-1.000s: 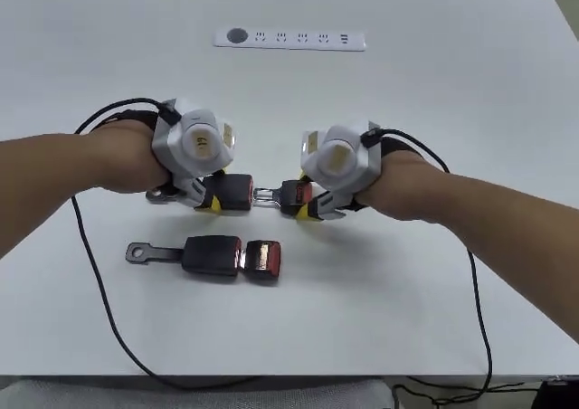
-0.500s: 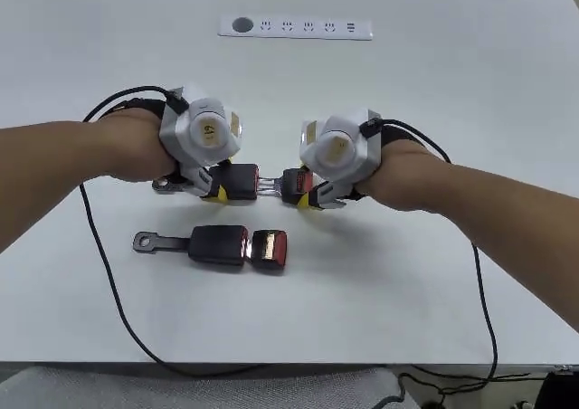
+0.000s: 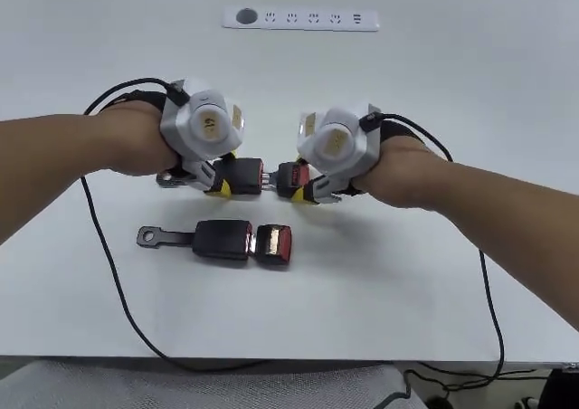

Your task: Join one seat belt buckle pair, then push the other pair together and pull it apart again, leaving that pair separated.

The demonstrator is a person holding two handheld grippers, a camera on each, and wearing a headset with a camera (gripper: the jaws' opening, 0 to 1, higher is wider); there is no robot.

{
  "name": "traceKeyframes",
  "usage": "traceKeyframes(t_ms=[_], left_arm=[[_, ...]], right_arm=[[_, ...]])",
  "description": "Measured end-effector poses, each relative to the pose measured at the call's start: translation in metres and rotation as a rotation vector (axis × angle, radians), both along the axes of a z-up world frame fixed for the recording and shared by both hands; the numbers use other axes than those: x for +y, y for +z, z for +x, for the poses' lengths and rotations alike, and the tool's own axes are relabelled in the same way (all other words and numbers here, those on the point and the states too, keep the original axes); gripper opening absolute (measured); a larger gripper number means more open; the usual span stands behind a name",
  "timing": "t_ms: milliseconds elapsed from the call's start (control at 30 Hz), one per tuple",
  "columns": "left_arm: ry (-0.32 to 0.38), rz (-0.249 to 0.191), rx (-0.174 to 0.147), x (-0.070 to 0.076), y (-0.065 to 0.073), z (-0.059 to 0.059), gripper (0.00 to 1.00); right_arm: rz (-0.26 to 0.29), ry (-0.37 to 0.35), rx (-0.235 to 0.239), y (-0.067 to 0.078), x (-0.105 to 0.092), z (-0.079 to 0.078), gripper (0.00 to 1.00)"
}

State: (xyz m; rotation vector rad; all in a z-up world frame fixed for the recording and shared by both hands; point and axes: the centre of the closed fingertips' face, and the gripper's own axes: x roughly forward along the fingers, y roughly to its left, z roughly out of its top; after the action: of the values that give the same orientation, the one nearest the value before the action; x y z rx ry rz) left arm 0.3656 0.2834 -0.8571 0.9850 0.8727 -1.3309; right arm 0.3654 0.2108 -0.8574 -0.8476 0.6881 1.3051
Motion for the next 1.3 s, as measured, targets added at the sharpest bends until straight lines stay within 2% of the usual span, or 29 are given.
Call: traceKeyframes(t_ms=[300,433,567,667,733,800,1300], left_arm=[[-0.003,-0.008,0.007,0.0,0.0,0.0,0.31],[0.008,-0.023,0.002,0.0,0.0,0.0,0.31],[0.006,-0.019,0.002,0.0,0.0,0.0,0.31],[0.001,-0.017,0.004,0.0,0.0,0.0,0.31],[0.003,-0.021,0.004,0.001,0.0,0.0,0.31],[0.002,-0.022,0.001,0.001,0.0,0.0,0.31],[0.002,-0.018,-0.004,0.0,-0.001,0.0,0.31]], right_arm=[[0.011,-0.009,-0.015,0.001,0.005,0.004,0.32],[0.016,-0.013,-0.009,0.001,0.006,0.004,0.31],[0.01,-0.011,-0.005,0.0,0.009,0.005,0.31],[0.018,-0.014,0.006,0.001,0.019,0.003,0.31],[0.002,0.0,-0.009,0.0,0.019,0.004,0.31],[0.015,-0.018,0.006,0.0,0.019,0.006,0.32],[0.018,-0.017,0.0,-0.001,0.016,0.005,0.32]])
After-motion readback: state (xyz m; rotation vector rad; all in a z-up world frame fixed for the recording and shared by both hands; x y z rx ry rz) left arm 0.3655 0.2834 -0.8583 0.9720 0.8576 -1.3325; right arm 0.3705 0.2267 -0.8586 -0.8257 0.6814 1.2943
